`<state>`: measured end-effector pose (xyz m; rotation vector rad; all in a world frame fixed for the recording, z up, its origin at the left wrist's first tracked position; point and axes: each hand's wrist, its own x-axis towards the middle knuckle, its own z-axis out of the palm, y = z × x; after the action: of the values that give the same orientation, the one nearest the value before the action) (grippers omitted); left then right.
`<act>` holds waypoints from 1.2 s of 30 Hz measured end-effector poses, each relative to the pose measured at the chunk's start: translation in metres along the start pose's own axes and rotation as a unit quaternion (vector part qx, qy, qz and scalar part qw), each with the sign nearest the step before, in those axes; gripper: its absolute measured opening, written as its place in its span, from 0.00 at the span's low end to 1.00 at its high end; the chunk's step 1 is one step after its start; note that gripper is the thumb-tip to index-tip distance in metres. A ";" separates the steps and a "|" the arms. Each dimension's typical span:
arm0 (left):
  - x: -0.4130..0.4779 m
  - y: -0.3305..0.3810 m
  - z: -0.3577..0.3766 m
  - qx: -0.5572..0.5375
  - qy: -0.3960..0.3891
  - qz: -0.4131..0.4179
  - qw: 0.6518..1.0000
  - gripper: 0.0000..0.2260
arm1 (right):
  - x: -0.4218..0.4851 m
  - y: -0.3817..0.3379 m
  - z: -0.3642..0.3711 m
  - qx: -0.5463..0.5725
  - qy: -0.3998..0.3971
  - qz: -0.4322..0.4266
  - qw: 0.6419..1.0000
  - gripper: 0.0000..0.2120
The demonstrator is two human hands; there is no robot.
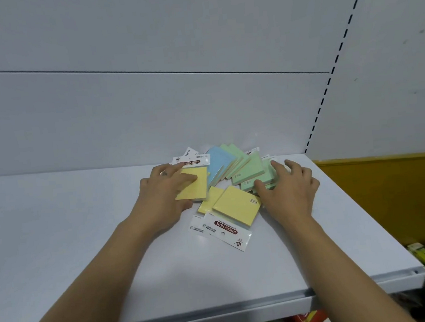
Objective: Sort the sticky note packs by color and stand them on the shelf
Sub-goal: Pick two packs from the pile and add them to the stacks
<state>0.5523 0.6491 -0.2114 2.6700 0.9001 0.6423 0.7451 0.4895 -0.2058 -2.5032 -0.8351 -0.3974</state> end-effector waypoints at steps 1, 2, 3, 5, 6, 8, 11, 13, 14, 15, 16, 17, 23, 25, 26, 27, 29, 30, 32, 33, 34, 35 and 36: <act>0.000 -0.001 -0.001 -0.005 -0.003 -0.009 1.000 0.27 | 0.002 -0.001 -0.001 -0.017 -0.005 -0.014 1.000 0.28; -0.002 -0.002 -0.003 -0.011 -0.007 -0.019 1.000 0.29 | 0.004 -0.003 -0.002 -0.031 -0.017 -0.023 0.999 0.27; -0.003 -0.002 -0.004 -0.014 -0.008 -0.031 0.999 0.31 | 0.007 -0.003 -0.004 -0.042 -0.032 -0.025 0.998 0.26; -0.005 -0.001 -0.004 0.001 0.003 -0.062 0.998 0.34 | 0.014 -0.004 -0.009 -0.064 -0.062 -0.018 0.996 0.27; -0.006 0.000 -0.003 0.012 0.014 -0.084 0.996 0.34 | 0.018 -0.004 -0.012 -0.071 -0.077 -0.010 0.994 0.29; -0.005 0.003 -0.001 0.027 0.032 -0.133 0.990 0.33 | 0.025 -0.006 -0.014 -0.079 -0.104 0.008 0.991 0.34; -0.002 0.007 0.000 0.016 0.034 -0.175 0.984 0.32 | 0.025 -0.010 -0.011 -0.072 -0.092 0.022 0.993 0.36; 0.000 0.008 0.000 -0.008 0.033 -0.186 0.982 0.32 | 0.020 -0.011 -0.006 -0.048 -0.065 0.022 0.997 0.31; 0.000 0.009 -0.001 -0.028 0.035 -0.190 0.981 0.32 | 0.017 -0.009 -0.004 -0.030 -0.055 0.020 0.998 0.28; 0.000 0.009 -0.001 -0.050 0.040 -0.192 0.979 0.32 | 0.015 -0.006 -0.002 -0.012 -0.048 0.017 0.999 0.26; 0.001 0.010 -0.001 -0.069 0.046 -0.193 0.978 0.31 | 0.014 -0.004 -0.002 0.006 -0.041 0.015 0.999 0.24; 0.001 0.010 -0.002 -0.084 0.049 -0.192 0.977 0.30 | 0.014 -0.002 -0.002 0.030 -0.033 0.016 0.999 0.23; 0.005 0.010 -0.007 -0.169 0.034 -0.212 0.962 0.33 | 0.011 0.008 -0.014 0.270 0.072 0.103 0.954 0.14; 0.006 0.008 -0.008 -0.195 0.041 -0.207 0.958 0.31 | 0.011 0.010 -0.021 0.331 0.091 0.115 0.932 0.08; 0.007 0.006 -0.008 -0.202 0.043 -0.201 0.958 0.29 | 0.011 0.011 -0.024 0.360 0.108 0.116 0.919 0.05; 0.007 0.006 -0.009 -0.212 0.044 -0.198 0.956 0.26 | 0.010 0.011 -0.026 0.387 0.129 0.117 0.905 0.03; 0.006 0.005 -0.010 -0.247 0.049 -0.203 0.946 0.21 | 0.010 0.012 -0.029 0.445 0.149 0.126 0.874 0.03; 0.006 0.005 -0.010 -0.268 0.055 -0.204 0.940 0.19 | 0.010 0.011 -0.029 0.475 0.137 0.126 0.860 0.04; 0.006 0.006 -0.013 -0.299 0.064 -0.200 0.931 0.16 | 0.010 0.009 -0.026 0.509 0.090 0.108 0.849 0.08; 0.005 0.007 -0.015 -0.309 0.066 -0.201 0.927 0.14 | 0.009 0.008 -0.024 0.492 0.067 0.091 0.863 0.09; 0.004 0.008 -0.018 -0.323 0.068 -0.204 0.922 0.13 | 0.008 0.007 -0.022 0.462 0.046 0.070 0.883 0.09; 0.003 0.009 -0.020 -0.337 0.067 -0.208 0.916 0.11 | 0.007 0.006 -0.021 0.424 0.028 0.051 0.904 0.08; 0.003 0.010 -0.023 -0.350 0.064 -0.209 0.911 0.11 | 0.005 0.005 -0.020 0.391 0.013 0.038 0.920 0.07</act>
<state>0.5483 0.6456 -0.1865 1.7514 0.9935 0.8410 0.7497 0.4782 -0.1880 -1.7687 -0.6970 -0.0398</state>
